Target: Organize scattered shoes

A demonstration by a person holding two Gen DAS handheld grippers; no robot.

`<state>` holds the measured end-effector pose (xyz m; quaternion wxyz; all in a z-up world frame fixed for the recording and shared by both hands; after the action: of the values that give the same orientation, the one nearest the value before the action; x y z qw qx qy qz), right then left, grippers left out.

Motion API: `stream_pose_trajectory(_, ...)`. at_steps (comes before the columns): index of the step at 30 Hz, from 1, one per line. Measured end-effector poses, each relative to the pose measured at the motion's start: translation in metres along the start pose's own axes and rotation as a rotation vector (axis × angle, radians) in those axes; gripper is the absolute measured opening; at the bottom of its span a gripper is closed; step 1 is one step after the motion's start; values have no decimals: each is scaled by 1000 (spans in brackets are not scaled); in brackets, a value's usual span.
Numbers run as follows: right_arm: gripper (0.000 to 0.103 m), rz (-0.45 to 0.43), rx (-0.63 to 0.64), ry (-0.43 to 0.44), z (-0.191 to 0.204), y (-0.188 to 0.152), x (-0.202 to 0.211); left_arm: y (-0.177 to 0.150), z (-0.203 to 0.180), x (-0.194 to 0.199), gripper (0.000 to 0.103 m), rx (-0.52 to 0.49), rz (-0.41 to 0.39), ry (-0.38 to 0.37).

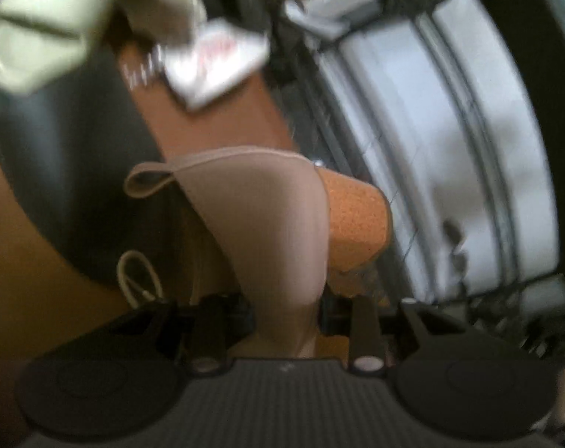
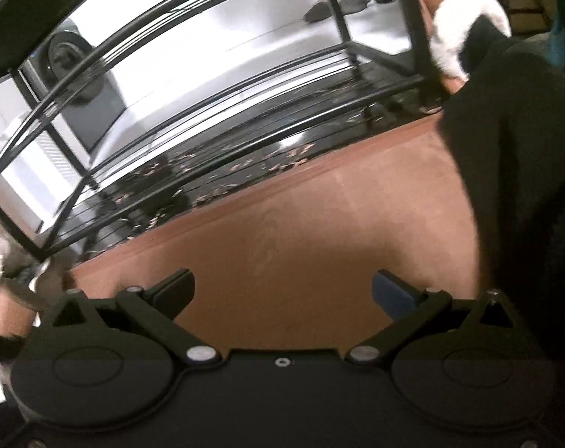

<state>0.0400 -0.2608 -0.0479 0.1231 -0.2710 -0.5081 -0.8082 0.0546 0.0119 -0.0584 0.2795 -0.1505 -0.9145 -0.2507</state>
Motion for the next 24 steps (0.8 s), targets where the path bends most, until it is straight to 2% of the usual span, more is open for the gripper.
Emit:
stream_pose_trajectory(2, 103, 5, 9, -4, 3, -5, -3, -13, 6, -9, 27, -48, 8, 16)
stream_pose_trajectory(3, 103, 10, 13, -4, 6, -8, -5, -17, 8, -12, 33, -68, 10, 20)
stream_pose_trajectory(4, 103, 15, 16, -1, 9, -10, -7, -16, 9, -12, 51, -82, 7, 14)
stream_pose_trajectory(5, 103, 18, 20, 6, 12, -12, -9, -14, 10, -12, 64, -101, 6, 6)
stream_pose_trajectory(6, 103, 16, 29, 11, 14, -13, -9, -11, 9, -10, 90, -133, 9, -11)
stream_pose_trajectory(7, 103, 5, 45, 14, 12, -12, -6, -9, 8, -6, 102, -171, 7, -35)
stream_pose_trajectory(9, 103, -45, 119, 17, 20, -8, -1, -3, 8, 4, 102, -234, -11, -50)
stream_pose_trajectory(13, 103, -113, 219, 74, 36, 1, 12, 23, 15, 27, 102, -298, -69, 31)
stream_pose_trajectory(15, 103, -154, 314, 158, 56, 3, 25, 36, 19, 38, 102, -329, -98, 72)
stream_pose_trajectory(19, 103, -178, 458, 338, 89, -2, 48, 63, 26, 62, 102, -393, -156, 153)
stream_pose_trajectory(22, 103, -180, 595, 397, 111, -15, 60, 72, 35, 72, 102, -387, -187, 165)
stream_pose_trajectory(24, 103, -183, 744, 430, 126, -31, 66, 76, 41, 77, 102, -373, -204, 164)
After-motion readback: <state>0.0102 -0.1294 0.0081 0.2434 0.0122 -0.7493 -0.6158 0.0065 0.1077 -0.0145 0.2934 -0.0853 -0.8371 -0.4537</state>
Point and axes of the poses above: each gripper's, at about its wrist camera, not at the fingertips, and x roughly against the way its jaws point, z to its left, y to its top, the point moved 8 cm from there along -x, roughly the way its jaws point, and after that the axes turned 9 degrees about -z, right-handed, at the moved point
